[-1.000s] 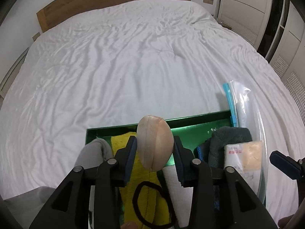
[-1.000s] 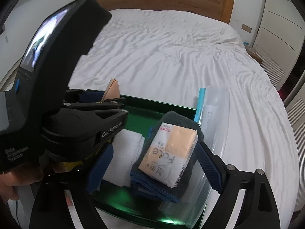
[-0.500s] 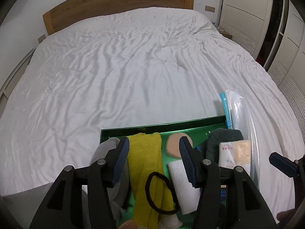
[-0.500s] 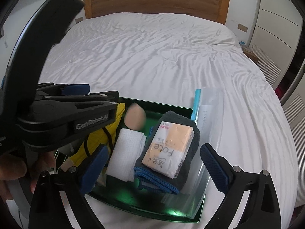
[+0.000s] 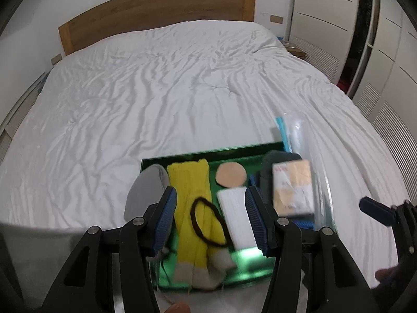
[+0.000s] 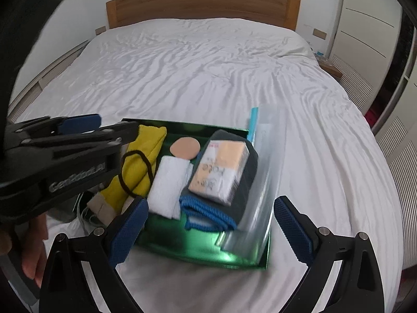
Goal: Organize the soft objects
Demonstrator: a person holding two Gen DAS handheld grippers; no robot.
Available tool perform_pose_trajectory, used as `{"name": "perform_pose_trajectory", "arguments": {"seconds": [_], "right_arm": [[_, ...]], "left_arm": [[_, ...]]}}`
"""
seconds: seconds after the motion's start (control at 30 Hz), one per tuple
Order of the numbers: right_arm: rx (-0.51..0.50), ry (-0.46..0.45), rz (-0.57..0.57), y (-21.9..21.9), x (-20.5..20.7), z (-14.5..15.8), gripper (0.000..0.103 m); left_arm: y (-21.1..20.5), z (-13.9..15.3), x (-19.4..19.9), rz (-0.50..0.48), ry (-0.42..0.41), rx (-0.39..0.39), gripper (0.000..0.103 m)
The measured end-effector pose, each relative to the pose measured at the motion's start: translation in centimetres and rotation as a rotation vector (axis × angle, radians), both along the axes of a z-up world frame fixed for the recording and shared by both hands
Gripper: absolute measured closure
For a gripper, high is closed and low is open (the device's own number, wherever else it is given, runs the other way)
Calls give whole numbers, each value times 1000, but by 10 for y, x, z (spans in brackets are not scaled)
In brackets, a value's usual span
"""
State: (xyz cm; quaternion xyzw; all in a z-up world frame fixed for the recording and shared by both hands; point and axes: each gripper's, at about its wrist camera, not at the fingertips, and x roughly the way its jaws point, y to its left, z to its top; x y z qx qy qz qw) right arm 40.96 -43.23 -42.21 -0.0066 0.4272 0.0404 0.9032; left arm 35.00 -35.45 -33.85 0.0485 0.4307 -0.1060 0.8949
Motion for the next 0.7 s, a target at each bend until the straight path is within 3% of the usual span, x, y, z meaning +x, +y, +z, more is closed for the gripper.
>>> {"name": "perform_pose_trajectory", "arguments": {"seconds": [0.43,0.57,0.7], "right_arm": [[-28,23,-28,11,-94,26,4],[-27,52,-28,26,-130,46,4],[8,70,-48,43,-167,75,4]], "left_arm": [[16,33,-108,-83,-8,-16,55],[33,49,-141,-103,7,-25,42],[59,69,-167,-113,24,-29,42]]}}
